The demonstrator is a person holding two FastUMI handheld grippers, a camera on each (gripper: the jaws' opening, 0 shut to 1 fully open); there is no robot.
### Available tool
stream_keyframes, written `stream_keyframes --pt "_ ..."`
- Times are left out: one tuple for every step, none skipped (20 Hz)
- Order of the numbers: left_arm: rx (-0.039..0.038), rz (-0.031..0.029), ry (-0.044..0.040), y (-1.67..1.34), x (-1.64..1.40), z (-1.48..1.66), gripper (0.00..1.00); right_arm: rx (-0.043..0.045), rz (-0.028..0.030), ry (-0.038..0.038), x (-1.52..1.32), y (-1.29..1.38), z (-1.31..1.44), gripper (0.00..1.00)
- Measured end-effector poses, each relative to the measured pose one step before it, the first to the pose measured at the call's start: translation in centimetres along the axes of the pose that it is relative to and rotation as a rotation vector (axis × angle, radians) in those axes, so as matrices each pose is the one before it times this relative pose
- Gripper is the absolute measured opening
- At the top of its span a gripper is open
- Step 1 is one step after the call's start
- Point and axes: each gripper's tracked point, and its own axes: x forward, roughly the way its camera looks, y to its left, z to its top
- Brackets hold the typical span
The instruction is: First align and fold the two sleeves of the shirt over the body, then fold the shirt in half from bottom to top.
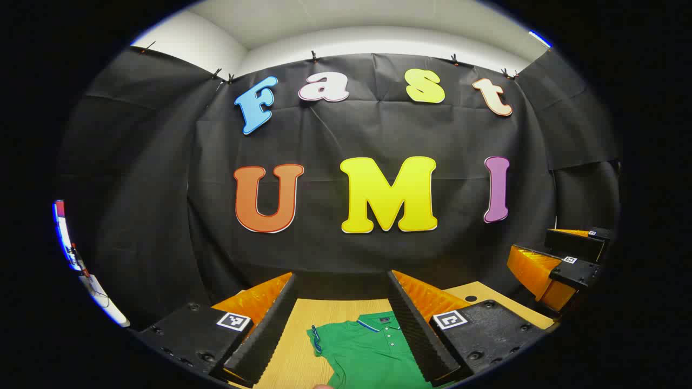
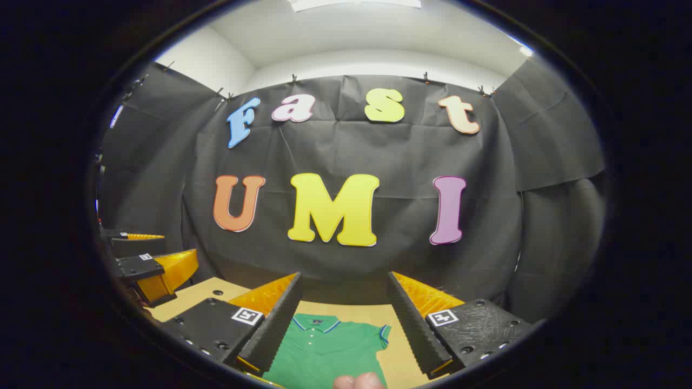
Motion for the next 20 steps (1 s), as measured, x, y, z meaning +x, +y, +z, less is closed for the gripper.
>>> stream_keyframes --pt "-0.00022 -0.00147 -0.00088 -0.113 0.101 -0.065 1.00 -0.00498 -0.00073 -0.00268 0.037 -0.097 0.001 0.95" --pt "0.00010 -0.00086 0.00087 -0.092 0.050 0.043 1.00 -0.00243 0.00073 -0.00299 0.011 -0.058 0.124 0.95" --pt "-0.00053 -0.00034 -0.00054 -0.069 0.054 0.004 1.00 -0.00201 0.00073 -0.00060 0.031 -0.001 -0.002 0.96" --pt "0.00003 0.00044 0.00014 -0.036 0.084 0.013 1.00 0.00064 0.00104 -0.00046 -0.013 -0.035 0.041 0.95" --pt "-0.00011 0.00067 -0.00082 -0.033 0.081 -0.039 1.00 0.00083 -0.00099 0.00085 0.043 -0.072 -0.018 0.95" --pt "-0.00057 0.00168 -0.00011 -0.058 0.072 0.026 1.00 0.00175 -0.00070 0.00304 0.089 -0.125 -0.017 0.95" --pt "-0.00212 -0.00038 0.00075 -0.025 0.040 -0.071 1.00 0.00105 -0.00084 0.00419 0.140 -0.091 -0.178 0.95" --pt "-0.00147 0.00274 0.00293 0.100 0.085 -0.039 1.00 0.00077 -0.00047 0.00186 0.190 -0.141 -0.002 0.95" --pt "-0.00164 0.00196 0.00027 -0.062 0.047 -0.079 1.00 -0.00013 -0.00059 -0.00019 0.019 -0.133 0.015 0.93" --pt "-0.00080 0.00328 0.00052 0.015 0.081 0.015 1.00 -0.00010 0.00050 0.00053 0.161 -0.119 -0.010 0.95" --pt "-0.00018 0.00281 0.00087 -0.023 0.066 -0.009 1.00 0.00037 0.00060 -0.00037 0.066 -0.057 0.034 0.95" --pt "0.00016 0.00155 -0.00036 0.003 -0.005 0.088 1.00 0.00076 0.00000 0.00024 -0.004 -0.139 -0.018 0.95" --pt "0.00041 0.00114 0.00012 -0.059 0.014 -0.023 1.00 0.00024 0.00041 0.00170 0.105 -0.108 -0.015 0.95" --pt "0.00062 0.00052 -0.00002 -0.114 0.066 -0.023 1.00 -0.00199 -0.00173 0.00236 0.086 -0.089 -0.200 0.95" --pt "0.00099 0.00094 0.00021 -0.004 0.004 0.040 1.00 0.00011 -0.00249 0.00244 0.061 -0.246 -0.031 0.95" --pt "0.00038 0.00059 0.00049 -0.025 0.051 -0.081 1.00 0.00220 -0.00236 0.00305 0.071 -0.244 -0.168 0.95" --pt "0.00081 0.00079 0.00100 0.005 0.019 -0.014 1.00 0.00296 -0.00266 0.00475 0.174 -0.332 -0.169 0.95" --pt "0.00086 0.00257 0.00044 -0.011 0.009 -0.040 1.00 0.00032 -0.00132 0.00307 0.161 -0.253 -0.256 0.95" --pt "0.00025 0.00291 0.00035 -0.061 0.082 -0.039 1.00 -0.00105 -0.00112 0.00319 0.145 -0.180 -0.074 0.95" --pt "-0.00123 0.00252 0.00045 0.063 0.040 -0.029 1.00 -0.00249 0.00305 0.00386 0.231 -0.092 -0.289 0.95"
